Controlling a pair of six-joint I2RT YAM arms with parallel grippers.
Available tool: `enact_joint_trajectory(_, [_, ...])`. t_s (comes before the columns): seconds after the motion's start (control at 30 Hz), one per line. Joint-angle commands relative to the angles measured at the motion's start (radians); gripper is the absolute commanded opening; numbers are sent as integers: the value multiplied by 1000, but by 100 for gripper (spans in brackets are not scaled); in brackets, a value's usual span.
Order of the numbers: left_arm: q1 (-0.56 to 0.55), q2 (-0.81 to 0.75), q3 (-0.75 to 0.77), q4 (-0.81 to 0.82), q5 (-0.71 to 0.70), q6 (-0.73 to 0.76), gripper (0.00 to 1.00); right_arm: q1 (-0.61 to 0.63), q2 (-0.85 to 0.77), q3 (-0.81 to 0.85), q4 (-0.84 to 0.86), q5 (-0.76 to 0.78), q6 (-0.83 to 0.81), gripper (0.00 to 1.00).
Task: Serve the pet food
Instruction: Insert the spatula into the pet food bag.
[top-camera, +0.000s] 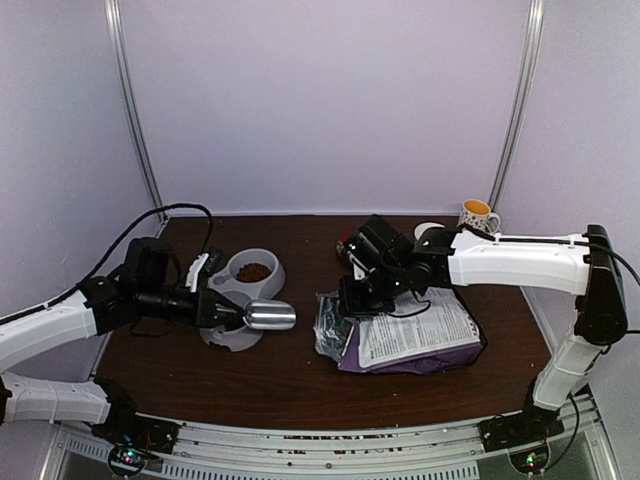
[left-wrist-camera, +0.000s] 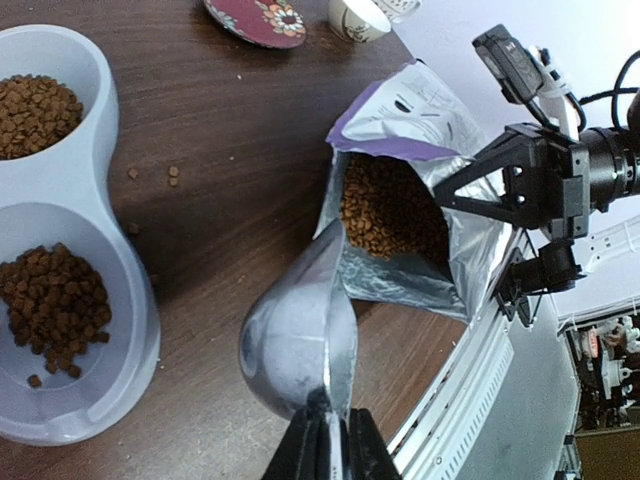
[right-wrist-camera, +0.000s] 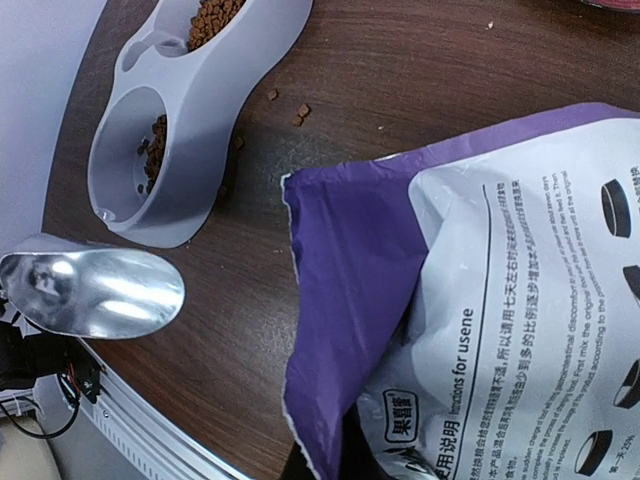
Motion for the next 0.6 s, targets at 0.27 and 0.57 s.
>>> enact_joint_trajectory(0.27, [-67,155,-33,325,88,-66,0,51,89,177,-6,-15,24,0])
enact_joint_trajectory(0.57, [-142,344,10,465,70,-106,0,54,99,188,-21,-14,31,0])
